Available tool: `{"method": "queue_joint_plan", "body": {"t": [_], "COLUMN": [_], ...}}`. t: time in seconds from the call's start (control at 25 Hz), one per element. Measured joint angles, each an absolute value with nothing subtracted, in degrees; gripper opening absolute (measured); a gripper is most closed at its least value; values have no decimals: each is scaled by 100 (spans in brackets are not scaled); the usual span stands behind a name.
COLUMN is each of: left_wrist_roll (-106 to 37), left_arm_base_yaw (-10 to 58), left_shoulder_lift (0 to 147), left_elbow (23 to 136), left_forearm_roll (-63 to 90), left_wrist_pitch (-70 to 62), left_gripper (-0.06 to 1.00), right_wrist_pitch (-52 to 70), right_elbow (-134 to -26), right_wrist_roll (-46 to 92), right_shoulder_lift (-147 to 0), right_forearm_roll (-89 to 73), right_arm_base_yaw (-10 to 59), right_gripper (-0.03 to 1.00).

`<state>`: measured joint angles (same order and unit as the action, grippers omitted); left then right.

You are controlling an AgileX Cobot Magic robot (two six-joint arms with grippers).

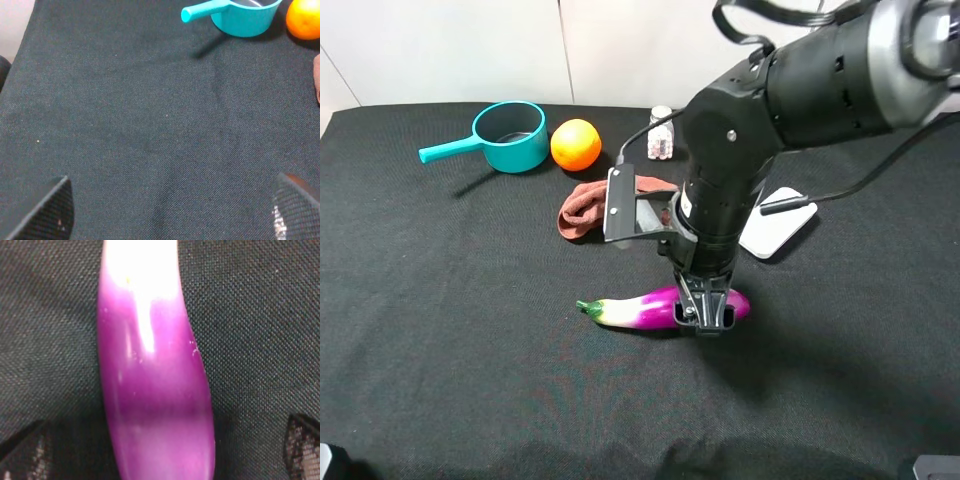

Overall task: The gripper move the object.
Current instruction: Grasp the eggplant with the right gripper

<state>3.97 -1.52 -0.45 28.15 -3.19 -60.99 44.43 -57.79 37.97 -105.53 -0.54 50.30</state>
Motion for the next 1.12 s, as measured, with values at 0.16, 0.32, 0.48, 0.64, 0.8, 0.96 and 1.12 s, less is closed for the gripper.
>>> {"method": "queue_joint_plan", "body": {"t": [0.16, 0.32, 0.48, 0.64, 0.8, 0.96, 1.12], "left_wrist_roll": [397, 397, 397, 392, 392, 392, 392], "left_arm_base_yaw": [-152, -152, -152, -152, -152, -152, -152], "left_shoulder_lift": [-45, -45, -45, -45, -45, -45, -45], "left_elbow": [2815, 2815, 2815, 2815, 2815, 2815, 2815], "left_forearm_roll": [-319, -319, -319, -319, -319, -319, -319], "left_wrist_pitch": [-6099, -6099, -6099, -6099, -6099, -6099, -6099], "left_gripper": [83, 83, 83, 83, 83, 83, 83], "right_wrist_pitch": [4356, 4302, 4286, 4186, 4165, 4145, 4151], "right_elbow": [-5783, -5783, -5783, -5783, -5783, -5783, -5783], "right_wrist_roll": [3852, 3894, 3915, 3915, 3915, 3915, 3915], "right_shoulder_lift": [-10692, -10715, -10715, -10715, -10715, -10824, -10938], "right_forearm_roll": [-54, -36, 0, -32, 0, 0, 0], "right_arm_base_yaw": [5030, 5030, 5030, 4977, 4965, 4965, 4965], "right_gripper": [69, 69, 69, 69, 69, 69, 69]}}
